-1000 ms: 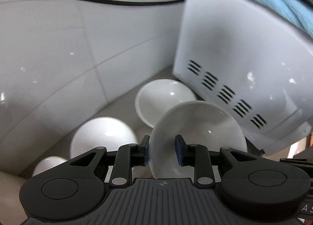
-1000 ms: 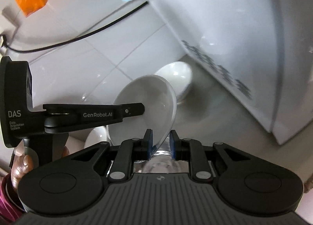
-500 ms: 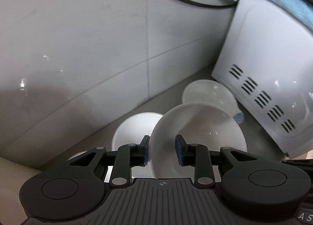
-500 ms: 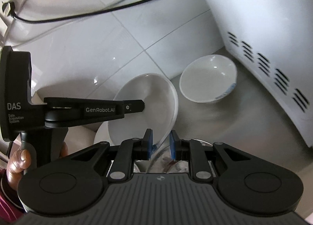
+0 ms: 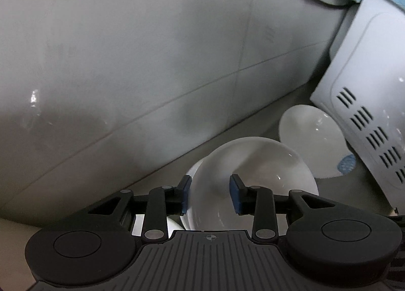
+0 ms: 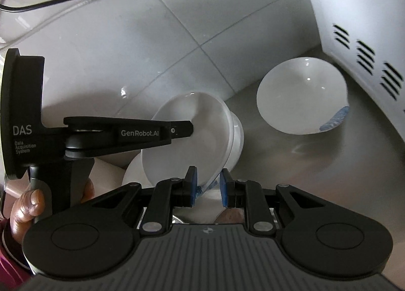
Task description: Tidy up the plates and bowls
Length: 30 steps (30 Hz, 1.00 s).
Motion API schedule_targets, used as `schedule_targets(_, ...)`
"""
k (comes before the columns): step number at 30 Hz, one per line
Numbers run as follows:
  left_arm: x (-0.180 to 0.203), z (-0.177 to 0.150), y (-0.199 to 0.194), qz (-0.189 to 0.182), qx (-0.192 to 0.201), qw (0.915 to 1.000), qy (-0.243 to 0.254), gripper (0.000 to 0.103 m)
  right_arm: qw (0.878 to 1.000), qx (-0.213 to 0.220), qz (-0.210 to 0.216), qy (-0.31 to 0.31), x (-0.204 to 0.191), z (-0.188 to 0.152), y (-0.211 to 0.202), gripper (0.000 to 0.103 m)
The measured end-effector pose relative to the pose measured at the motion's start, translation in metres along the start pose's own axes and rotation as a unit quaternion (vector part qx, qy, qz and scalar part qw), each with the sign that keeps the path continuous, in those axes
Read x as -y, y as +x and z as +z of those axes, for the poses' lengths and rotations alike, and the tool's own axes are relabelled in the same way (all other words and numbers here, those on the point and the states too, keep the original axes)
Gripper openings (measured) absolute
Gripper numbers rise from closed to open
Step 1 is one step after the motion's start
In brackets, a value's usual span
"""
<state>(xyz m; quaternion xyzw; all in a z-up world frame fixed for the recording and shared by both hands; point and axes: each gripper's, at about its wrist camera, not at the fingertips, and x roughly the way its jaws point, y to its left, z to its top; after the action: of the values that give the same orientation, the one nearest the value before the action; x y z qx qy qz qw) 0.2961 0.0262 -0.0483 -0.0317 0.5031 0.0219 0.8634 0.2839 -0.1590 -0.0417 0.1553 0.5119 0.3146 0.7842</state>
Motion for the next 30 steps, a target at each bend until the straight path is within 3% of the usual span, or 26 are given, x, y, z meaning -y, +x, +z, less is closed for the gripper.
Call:
schedule_targets(18, -0.002, 0.003, 0.035, -0.002, -0.012, 0.9999, -0.009, 0.100, 1.000, -0.012, -0.012, 0.000, -0.007, 0.003, 0.025, 0.024)
schedule_targets(30, -0.008, 0.003, 0.044, -0.006, -0.016, 0.9998, -0.014, 0.099, 0.999, -0.002, -0.036, -0.041, -0.022, -0.004, 0.021, 0.029)
